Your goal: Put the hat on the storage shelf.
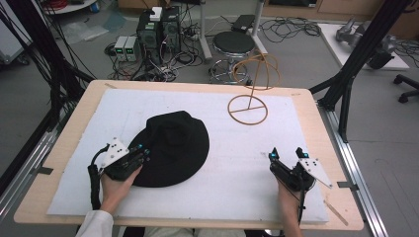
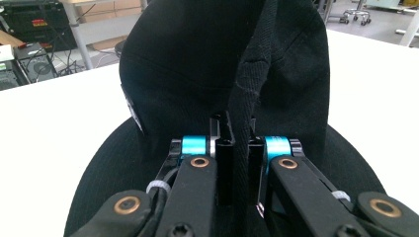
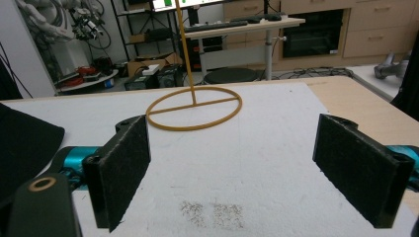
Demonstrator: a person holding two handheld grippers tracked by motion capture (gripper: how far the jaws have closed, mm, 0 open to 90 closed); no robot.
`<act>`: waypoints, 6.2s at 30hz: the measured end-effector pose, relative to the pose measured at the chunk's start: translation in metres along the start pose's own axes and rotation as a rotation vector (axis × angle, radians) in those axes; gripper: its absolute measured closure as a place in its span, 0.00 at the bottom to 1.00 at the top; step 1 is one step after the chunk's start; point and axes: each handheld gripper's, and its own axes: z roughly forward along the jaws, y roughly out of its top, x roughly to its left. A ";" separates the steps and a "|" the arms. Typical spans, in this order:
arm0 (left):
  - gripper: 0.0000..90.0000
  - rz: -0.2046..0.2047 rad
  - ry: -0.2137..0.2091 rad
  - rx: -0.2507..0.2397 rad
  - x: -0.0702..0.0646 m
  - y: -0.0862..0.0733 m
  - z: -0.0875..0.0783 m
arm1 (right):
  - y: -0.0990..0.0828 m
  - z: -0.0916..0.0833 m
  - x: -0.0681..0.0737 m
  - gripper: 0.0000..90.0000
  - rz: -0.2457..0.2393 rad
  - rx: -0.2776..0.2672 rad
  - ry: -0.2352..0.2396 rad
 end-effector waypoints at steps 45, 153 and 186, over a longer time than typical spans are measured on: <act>0.98 -0.037 -0.127 -0.356 -0.003 0.078 -0.012 | 0.003 -0.003 -0.003 0.15 0.030 -0.036 0.005; 0.98 -0.121 -0.228 -0.364 -0.041 0.260 0.250 | 0.004 -0.012 -0.008 0.15 0.041 -0.050 0.025; 0.97 -0.082 -0.305 -0.163 -0.051 0.232 0.287 | 0.004 -0.014 -0.009 0.16 0.029 -0.048 0.022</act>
